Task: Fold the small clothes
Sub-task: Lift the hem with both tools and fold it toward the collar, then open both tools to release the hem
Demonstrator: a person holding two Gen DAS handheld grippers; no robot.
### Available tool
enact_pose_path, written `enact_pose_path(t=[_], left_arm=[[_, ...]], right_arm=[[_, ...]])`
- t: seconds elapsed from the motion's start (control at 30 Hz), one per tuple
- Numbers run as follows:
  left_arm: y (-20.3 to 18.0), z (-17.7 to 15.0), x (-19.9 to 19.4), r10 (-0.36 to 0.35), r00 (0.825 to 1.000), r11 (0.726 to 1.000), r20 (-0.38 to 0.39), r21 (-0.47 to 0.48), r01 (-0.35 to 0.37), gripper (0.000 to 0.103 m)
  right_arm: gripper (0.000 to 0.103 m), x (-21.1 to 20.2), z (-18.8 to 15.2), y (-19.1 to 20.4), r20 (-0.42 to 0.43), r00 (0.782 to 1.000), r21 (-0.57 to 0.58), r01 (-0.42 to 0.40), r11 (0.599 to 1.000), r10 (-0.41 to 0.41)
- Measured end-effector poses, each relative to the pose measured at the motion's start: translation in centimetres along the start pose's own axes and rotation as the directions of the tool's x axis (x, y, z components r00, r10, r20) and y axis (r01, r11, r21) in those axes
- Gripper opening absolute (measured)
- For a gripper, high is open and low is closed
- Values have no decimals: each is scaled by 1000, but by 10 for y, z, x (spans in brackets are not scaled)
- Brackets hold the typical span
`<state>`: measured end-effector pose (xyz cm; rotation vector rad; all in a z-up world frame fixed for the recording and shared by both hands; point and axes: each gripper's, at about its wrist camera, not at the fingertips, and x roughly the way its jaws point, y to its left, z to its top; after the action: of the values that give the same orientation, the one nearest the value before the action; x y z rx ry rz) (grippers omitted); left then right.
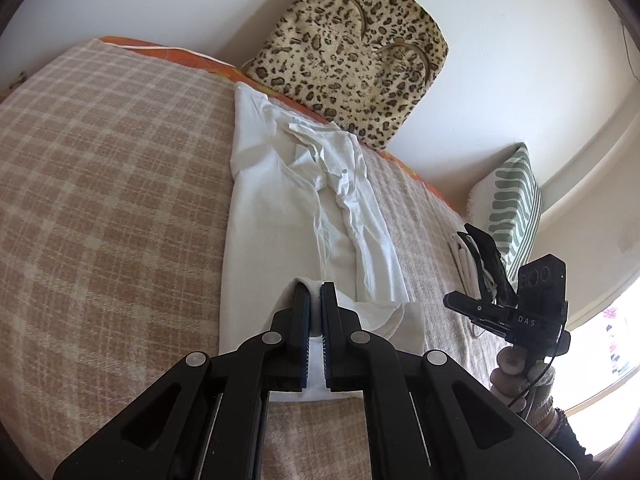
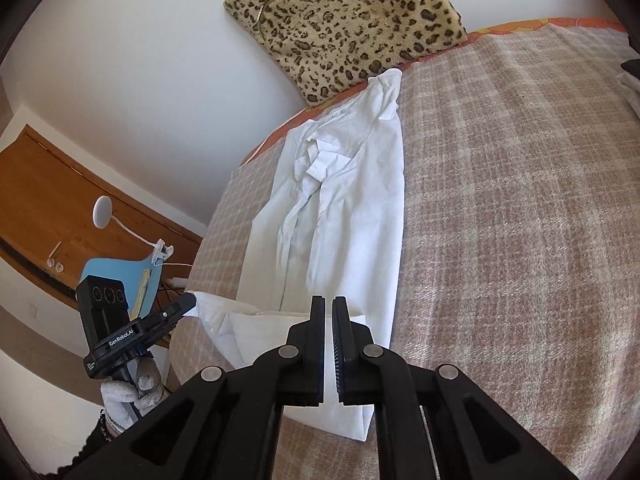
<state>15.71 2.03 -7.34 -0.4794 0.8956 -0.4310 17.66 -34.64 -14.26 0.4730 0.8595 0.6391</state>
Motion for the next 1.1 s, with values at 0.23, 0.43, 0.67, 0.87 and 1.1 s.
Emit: enact_pose_path(t=[0.23,0.43,0.67,0.87,1.1], left_arm=[[11,3,21,33,998,999,-46,-9,-33,4],[15,3,22,40,998,999,-56,-18,-41,4],[16,3,20,40,997,998,-65,-40,-43,4],[10,6,23,35,997,999,-70,-21,-36,4],[10,6,26,35,996,999,-76,-25,-37,4]], right_arm=[[26,17,-1,-11,-62,998,-63,22,998,-26],[40,42,-13,-6,-137,985,-152,83,985,-104],[6,46,-19,18,-89,975,-278,174,945,-205],[6,37,-15,32,-50,969,-347,212,914,-243],[52,32,-22,49,54,949,-470,298,831,-309]])
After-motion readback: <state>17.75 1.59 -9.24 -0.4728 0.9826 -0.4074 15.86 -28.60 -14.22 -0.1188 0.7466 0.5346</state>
